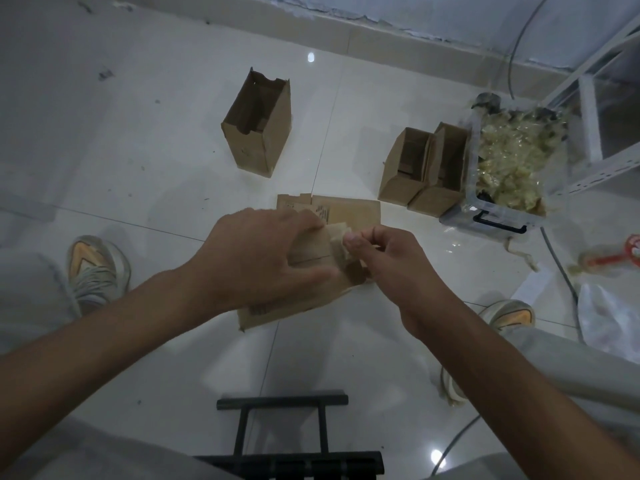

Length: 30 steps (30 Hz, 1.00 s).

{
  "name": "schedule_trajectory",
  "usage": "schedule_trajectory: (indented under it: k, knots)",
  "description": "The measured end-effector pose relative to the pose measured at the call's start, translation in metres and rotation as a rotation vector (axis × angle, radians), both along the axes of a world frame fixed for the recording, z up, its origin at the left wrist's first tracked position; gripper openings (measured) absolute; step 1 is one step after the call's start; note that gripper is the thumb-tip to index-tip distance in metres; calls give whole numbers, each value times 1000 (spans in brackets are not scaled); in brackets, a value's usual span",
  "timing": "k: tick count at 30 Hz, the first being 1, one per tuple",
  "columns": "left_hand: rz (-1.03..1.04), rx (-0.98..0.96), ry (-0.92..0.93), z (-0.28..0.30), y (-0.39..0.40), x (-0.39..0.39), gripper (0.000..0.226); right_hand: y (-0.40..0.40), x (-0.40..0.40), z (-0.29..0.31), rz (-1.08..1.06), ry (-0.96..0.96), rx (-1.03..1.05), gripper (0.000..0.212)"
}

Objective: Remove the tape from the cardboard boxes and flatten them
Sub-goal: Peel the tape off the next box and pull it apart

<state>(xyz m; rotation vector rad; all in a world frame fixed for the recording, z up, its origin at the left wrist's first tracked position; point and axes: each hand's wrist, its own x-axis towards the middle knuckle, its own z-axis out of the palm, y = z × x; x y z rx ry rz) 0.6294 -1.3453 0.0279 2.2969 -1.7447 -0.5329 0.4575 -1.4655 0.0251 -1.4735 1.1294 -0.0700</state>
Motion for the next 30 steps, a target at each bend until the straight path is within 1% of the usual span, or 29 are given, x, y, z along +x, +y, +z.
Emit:
schedule_trajectory:
  k: [1,2,4,5,8,9,12,13,14,16,19,20,22,25,28,30]
  knots:
    - [-81,-28,-123,-1,2,-2,90,0,0,0,3,1,-7,29]
    - [-135,-45,-204,-1,3,-4,95,-1,1,0,10,-3,-4,29]
    - [-160,2,-236,-4,5,-3,98,0,1,-2,31,-2,16,27]
    - [-165,18,-219,-5,5,-2,98,0,1,-3,67,21,-24,27]
    - [-202,-52,-203,-5,6,-3,96,3,0,-7,245,204,-376,28]
    - [-193,-49,-196,-4,5,-3,96,5,1,-5,280,251,-471,27]
    - [-140,20,-195,-2,3,-5,100,17,5,4,388,416,-717,22]
    - [-136,4,-195,-2,3,-7,100,21,5,5,428,447,-784,20]
    - [-148,-29,-195,-3,3,-7,98,24,6,4,450,429,-809,18]
    - [-183,-71,-203,-5,4,-6,95,25,7,-2,387,289,-734,17]
    - [-175,-45,-212,-6,4,-2,94,14,5,-9,197,46,-437,16]
    - [-173,-38,-221,-5,3,0,94,10,4,-9,180,-18,-353,14]
    - [-178,-34,-238,-5,3,1,92,6,2,-8,217,-80,-289,13]
    - [-193,-25,-234,-7,5,-3,88,11,3,-8,243,-18,-307,7]
    - [-208,-24,-241,-9,6,-7,87,14,5,-7,274,148,-428,16]
    - [-209,-45,-247,-10,4,-8,87,15,8,-2,288,199,-467,21]
